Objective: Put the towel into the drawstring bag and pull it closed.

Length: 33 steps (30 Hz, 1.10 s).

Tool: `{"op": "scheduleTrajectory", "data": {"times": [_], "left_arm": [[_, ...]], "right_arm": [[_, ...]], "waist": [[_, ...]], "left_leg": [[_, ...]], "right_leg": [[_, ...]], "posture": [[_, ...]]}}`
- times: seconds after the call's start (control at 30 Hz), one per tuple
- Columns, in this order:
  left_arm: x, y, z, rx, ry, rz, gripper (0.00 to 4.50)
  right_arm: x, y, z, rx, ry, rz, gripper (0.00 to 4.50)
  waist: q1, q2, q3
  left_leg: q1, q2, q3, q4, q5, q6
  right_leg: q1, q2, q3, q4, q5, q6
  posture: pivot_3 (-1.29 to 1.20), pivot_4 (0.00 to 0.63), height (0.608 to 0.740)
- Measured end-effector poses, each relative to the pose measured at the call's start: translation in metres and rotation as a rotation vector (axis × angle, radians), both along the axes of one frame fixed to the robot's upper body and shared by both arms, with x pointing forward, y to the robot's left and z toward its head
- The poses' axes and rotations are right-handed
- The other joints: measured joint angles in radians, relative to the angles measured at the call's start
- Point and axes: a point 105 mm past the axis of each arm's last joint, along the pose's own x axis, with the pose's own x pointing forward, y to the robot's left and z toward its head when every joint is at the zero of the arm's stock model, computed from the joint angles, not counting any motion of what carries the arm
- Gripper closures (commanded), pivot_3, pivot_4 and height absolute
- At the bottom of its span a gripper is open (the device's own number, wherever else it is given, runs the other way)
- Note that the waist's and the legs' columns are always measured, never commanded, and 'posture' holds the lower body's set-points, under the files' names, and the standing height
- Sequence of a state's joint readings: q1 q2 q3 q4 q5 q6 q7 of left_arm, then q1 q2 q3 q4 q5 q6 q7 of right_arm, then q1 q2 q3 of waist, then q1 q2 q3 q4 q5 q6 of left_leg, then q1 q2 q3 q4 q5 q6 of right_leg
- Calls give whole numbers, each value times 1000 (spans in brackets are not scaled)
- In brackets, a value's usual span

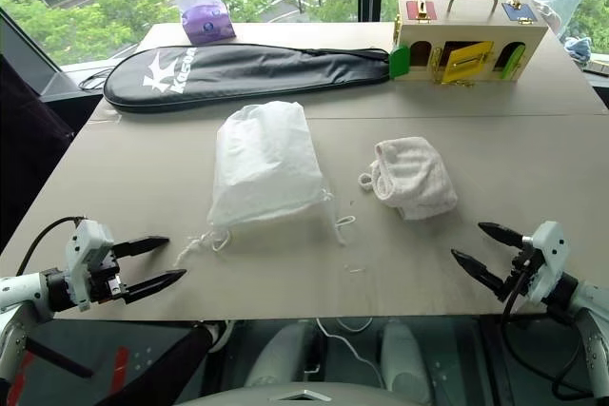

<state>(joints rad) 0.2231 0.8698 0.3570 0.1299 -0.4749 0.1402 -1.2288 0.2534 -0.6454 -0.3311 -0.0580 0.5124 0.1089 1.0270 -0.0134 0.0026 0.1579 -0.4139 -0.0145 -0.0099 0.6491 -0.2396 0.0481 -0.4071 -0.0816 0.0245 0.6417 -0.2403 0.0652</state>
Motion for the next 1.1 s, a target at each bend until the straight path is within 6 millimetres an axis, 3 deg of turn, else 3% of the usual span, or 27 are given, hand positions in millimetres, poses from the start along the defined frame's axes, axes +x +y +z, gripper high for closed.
{"op": "scheduleTrajectory", "data": {"times": [0.2, 0.67, 0.9, 1.0, 1.1], "left_arm": [[10, -8, 5, -34, -9, -19, 15], [11, -20, 10, -61, -12, -39, 15], [37, -33, 49, -113, -110, -87, 15], [54, -55, 82, -116, -193, -201, 15], [69, -78, 93, -55, -268, -290, 15]], "right_arm": [[-1, -5, 6, -30, 2, 14, 0], [3, -6, 13, -34, -15, 24, 0], [-10, 13, 17, -18, 7, 95, 0], [-24, 37, 17, 5, 35, 183, 0], [-28, 53, 22, 25, 20, 213, 0]], "waist": [[4, -1, 0], [4, -2, 0], [14, -3, 0], [26, -4, 0], [27, -4, 0]], "left_leg": [[-1, 0, 0, 0, 0, 0], [-1, 0, 0, 0, 0, 0], [-2, 0, -1, 0, 0, 0], [-2, -1, -1, 2, 0, 0], [-1, -1, 0, 3, 0, 0]], "right_leg": [[0, 0, 0, 0, 0, 0], [0, 0, -1, 0, 0, 0], [0, 0, -2, 0, 0, 0], [0, 1, -2, 1, 0, 0], [1, 2, -3, 1, 0, 0]], "posture": [[0, 150, 740], [0, 150, 740], [0, 150, 740], [0, 150, 740], [0, 150, 740]]}}
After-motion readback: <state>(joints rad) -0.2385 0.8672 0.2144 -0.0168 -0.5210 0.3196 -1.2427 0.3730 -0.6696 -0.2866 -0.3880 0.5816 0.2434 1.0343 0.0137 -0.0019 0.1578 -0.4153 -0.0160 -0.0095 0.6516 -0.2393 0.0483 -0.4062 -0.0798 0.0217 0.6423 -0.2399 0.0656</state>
